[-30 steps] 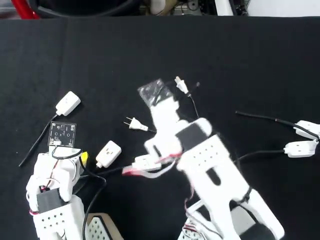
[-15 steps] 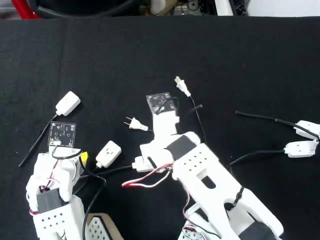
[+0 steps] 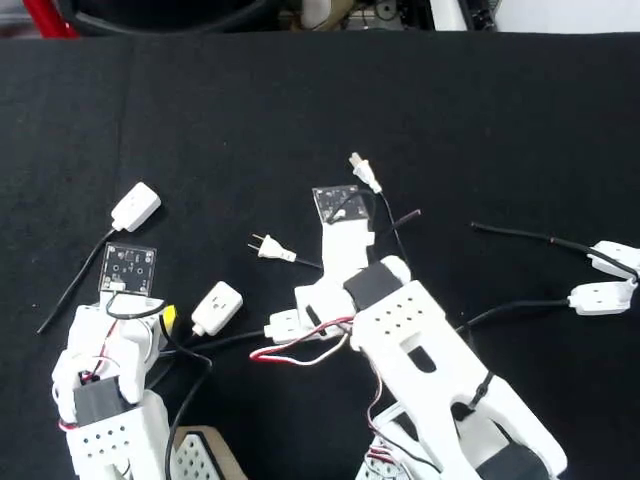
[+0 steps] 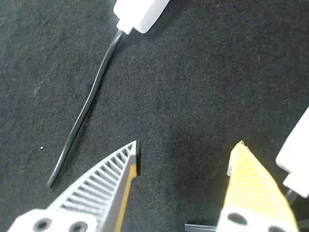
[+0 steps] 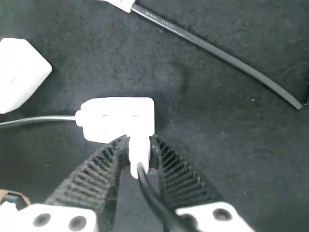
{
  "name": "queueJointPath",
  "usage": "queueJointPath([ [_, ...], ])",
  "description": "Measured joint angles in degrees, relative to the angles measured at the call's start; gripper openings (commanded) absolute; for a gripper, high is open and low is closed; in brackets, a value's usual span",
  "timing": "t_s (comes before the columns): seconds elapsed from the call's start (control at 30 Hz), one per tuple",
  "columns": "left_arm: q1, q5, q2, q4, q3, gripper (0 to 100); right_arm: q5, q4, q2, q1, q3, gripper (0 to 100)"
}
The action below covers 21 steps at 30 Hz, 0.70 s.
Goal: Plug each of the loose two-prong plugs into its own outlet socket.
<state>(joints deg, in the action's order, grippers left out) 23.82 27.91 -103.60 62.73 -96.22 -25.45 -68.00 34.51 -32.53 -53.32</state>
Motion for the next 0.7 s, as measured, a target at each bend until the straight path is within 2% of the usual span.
queueJointPath([
  [0.17,0.0,0.0,0.0,0.0,0.0,30,-1.41,1.49,-0.09,-2.02,-1.05,1.2],
  [0.7,0.0,0.0,0.0,0.0,0.0,30,-1.76,3.6,0.0,-2.11,-2.81,1.2],
])
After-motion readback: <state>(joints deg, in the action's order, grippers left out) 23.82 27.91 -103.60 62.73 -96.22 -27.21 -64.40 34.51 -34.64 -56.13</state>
